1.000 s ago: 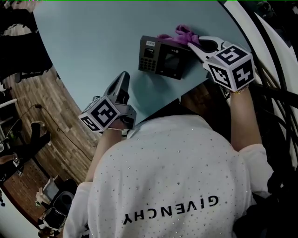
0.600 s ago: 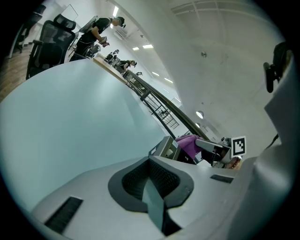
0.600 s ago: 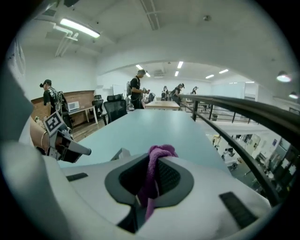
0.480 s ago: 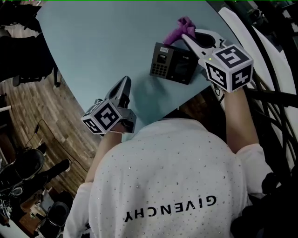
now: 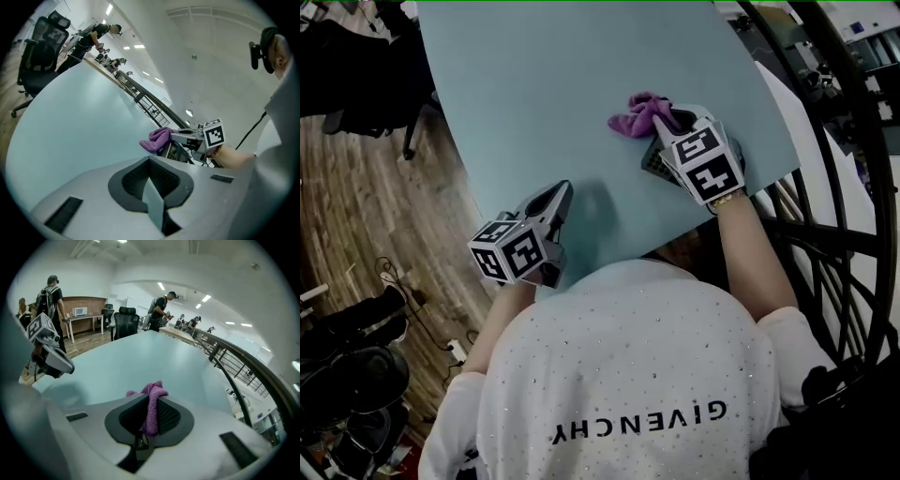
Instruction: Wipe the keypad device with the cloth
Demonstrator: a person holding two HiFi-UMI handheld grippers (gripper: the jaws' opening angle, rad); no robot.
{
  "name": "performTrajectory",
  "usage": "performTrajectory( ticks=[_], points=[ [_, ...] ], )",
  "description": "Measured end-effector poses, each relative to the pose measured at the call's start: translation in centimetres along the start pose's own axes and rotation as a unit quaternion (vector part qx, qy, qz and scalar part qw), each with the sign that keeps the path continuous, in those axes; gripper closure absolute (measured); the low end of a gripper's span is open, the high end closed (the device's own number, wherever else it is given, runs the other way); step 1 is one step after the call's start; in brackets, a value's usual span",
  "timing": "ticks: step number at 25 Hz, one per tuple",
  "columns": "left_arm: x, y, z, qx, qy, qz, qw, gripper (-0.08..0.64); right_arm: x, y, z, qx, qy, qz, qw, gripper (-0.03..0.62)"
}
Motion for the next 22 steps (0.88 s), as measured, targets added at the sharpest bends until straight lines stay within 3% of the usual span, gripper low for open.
performTrajectory(
  ticks=[3, 6, 14, 18, 22],
  points=[
    [0.0, -0.2, 1.5, 0.006, -0.006, 0.005, 1.0000, 0.558, 0.1, 0.7, 0.5, -0.028, -0.020, 0.002, 0.999, 0.563],
    [0.2, -0.3, 1.8, 0.001, -0.001, 0.005, 1.0000, 0.558, -0.2, 1.2, 1.6, -0.045, -0.072, 0.021, 0.996, 0.563],
    [-0.3, -0.5, 1.8, -0.019, 0.004, 0.006, 0.9998, 0.558, -4.2, 2.7, 5.8, -0.038, -0.108, 0.075, 0.991, 0.563],
    [-1.4, -0.6, 0.7, -0.025, 0.007, 0.015, 0.9995, 0.558, -6.6, 2.2, 7.0, -0.013, -0.060, 0.079, 0.995, 0.563],
    [-1.9, -0.7, -0.1, -0.029, 0.011, 0.019, 0.9993, 0.558, -8.2, 1.7, 8.5, 0.043, 0.070, 0.074, 0.994, 0.563]
  ],
)
Point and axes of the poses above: the fingertips, and each gripper's own axes: y forward along the fingers, z to its left, x out of its top, the point moved 2 cm from there along -y, backward along the fingers, and after that the axes turned 15 degrees about y, right-handed, at the moved point
